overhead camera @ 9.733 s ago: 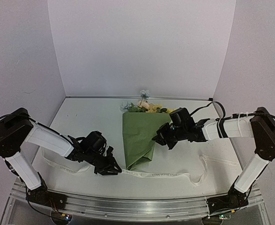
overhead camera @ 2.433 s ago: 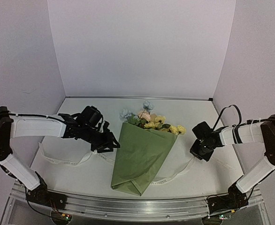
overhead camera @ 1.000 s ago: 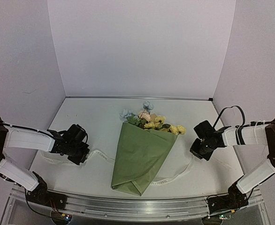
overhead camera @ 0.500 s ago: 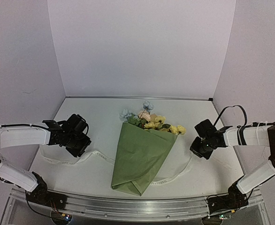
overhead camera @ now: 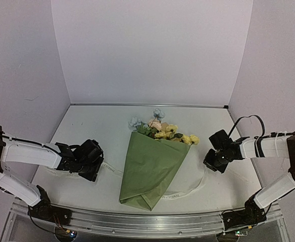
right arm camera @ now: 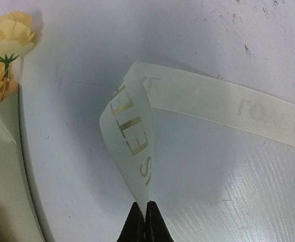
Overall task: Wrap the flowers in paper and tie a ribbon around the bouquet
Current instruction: Adjust the ribbon at the center of the board.
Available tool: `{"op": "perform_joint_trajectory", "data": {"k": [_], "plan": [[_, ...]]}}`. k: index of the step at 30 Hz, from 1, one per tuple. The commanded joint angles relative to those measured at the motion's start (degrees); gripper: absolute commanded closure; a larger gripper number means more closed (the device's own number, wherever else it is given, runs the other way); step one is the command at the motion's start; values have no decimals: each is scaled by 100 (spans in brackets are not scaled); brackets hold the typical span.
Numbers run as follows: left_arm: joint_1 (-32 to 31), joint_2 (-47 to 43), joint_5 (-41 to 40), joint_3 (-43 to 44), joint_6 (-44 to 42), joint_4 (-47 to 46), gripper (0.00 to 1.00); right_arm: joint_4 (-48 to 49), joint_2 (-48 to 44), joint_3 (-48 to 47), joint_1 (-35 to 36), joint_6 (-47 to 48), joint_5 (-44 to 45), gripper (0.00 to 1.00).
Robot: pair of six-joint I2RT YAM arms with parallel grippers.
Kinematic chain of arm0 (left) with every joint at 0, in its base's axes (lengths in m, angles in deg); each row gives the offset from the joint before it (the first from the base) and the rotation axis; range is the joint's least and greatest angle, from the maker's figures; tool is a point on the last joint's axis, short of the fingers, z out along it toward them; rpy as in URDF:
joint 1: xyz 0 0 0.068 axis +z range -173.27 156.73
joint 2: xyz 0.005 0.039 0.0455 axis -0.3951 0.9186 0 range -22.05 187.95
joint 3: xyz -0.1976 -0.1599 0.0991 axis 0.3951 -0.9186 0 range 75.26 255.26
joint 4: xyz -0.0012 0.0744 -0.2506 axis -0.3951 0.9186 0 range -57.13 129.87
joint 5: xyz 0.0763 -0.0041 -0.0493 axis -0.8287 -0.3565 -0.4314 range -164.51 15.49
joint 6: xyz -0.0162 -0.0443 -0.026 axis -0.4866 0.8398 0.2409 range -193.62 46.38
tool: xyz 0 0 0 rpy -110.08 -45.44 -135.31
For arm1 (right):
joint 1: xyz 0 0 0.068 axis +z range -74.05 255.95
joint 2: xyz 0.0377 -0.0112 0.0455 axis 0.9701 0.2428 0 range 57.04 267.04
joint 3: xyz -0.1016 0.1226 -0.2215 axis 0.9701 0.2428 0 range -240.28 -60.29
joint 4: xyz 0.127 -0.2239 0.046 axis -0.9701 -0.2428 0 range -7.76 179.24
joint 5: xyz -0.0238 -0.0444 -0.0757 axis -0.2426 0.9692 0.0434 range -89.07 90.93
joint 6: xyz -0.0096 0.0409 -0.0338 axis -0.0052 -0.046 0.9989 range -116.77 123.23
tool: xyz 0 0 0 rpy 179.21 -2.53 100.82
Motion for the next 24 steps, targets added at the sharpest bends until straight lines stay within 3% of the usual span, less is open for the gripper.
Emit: {"op": "perform_joint_trajectory", "data": {"k": [1,7,16,24], "plan": [[19,126,-502,-188,1019,-402,38,69,-216,57,-18,32,82,100],[186,170,-578,-348,1135,-533,40,89,-157,10,-20,11,69,100],[750,168,-436,-498,635,-851,48,89,-64,-78,-19,-20,90,100],[1080,268,-280,-530,66,-1121,74,89,15,-103,-20,-70,110,100]]}}
